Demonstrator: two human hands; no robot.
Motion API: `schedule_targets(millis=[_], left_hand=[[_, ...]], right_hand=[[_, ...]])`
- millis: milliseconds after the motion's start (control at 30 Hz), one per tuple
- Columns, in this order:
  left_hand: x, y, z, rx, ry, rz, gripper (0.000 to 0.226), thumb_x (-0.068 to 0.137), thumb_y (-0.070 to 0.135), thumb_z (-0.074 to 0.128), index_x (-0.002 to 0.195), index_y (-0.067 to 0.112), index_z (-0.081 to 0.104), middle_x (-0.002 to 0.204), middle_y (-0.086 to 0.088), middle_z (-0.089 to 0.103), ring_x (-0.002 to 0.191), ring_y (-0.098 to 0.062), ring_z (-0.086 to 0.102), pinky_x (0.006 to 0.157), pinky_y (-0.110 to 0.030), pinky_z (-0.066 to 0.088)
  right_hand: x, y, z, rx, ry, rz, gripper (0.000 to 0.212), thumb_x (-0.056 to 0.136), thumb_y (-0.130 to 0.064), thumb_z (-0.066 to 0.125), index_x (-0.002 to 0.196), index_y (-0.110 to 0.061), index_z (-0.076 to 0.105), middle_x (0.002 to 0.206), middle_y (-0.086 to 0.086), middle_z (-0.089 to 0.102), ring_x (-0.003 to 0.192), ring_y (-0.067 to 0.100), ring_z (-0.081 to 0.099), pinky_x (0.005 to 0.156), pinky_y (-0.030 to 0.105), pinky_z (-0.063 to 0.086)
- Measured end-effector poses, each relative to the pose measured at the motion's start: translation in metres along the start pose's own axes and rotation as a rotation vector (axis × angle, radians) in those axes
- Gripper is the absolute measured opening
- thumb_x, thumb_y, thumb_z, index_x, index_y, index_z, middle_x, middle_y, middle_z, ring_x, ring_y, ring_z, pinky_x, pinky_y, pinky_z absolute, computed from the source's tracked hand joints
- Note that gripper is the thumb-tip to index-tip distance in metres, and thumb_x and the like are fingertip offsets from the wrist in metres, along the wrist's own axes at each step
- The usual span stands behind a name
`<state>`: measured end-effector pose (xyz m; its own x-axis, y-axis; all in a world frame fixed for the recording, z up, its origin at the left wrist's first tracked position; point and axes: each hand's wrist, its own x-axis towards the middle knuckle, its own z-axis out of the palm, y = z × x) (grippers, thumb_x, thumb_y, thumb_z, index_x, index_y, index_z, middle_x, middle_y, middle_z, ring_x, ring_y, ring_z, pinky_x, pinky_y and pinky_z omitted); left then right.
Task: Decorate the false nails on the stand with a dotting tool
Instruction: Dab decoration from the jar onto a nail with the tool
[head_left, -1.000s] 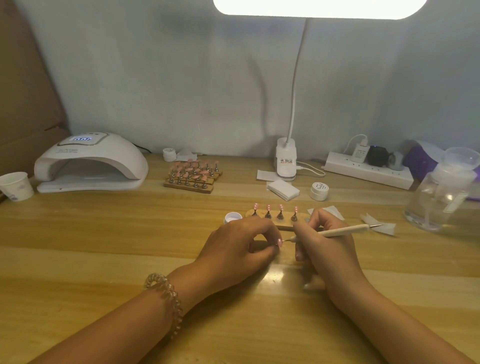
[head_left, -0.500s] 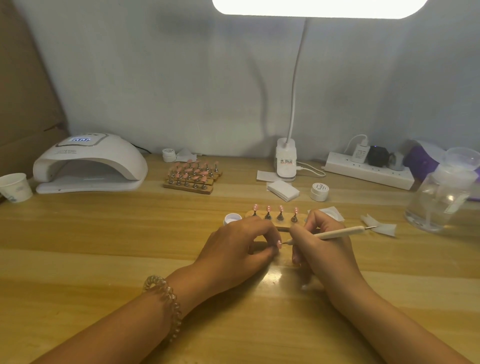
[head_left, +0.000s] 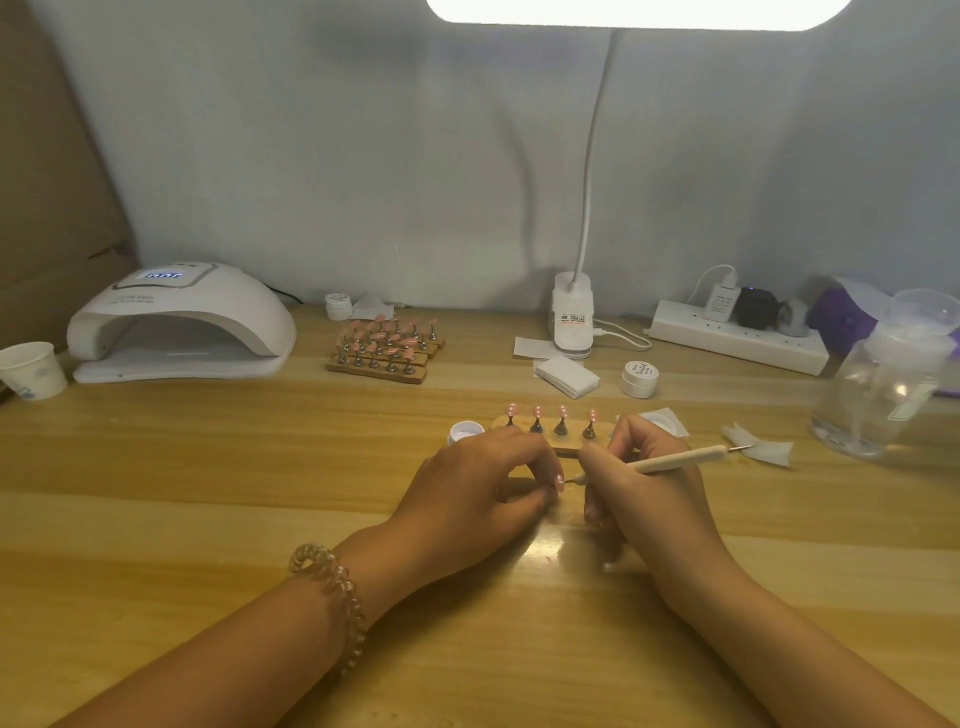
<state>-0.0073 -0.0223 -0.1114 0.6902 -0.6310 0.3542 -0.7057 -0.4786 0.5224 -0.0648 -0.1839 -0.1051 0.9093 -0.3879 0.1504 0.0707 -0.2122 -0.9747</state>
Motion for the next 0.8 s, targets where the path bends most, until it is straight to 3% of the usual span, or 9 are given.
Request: schedule_targets(millis=[800], left_hand=[[0.0002, 0.0011, -0.0007, -0.008, -0.003, -0.003, 0.015, 0.089, 0.028, 0.069, 0.086, 0.040, 0.060, 0.090, 0.020, 0.062, 0.068, 0.013, 0.049, 0.058, -0.018, 0.029]], right_hand=[[0.0003, -0.0011, 0.0009, 0.030, 0.013, 0.000, 0.020, 0.082, -0.004, 0.061, 0.070, -0.002, 0.045, 0.045, 0.013, 0.056, 0.039, 0.017, 0.048, 0.041, 0.024, 0.037]])
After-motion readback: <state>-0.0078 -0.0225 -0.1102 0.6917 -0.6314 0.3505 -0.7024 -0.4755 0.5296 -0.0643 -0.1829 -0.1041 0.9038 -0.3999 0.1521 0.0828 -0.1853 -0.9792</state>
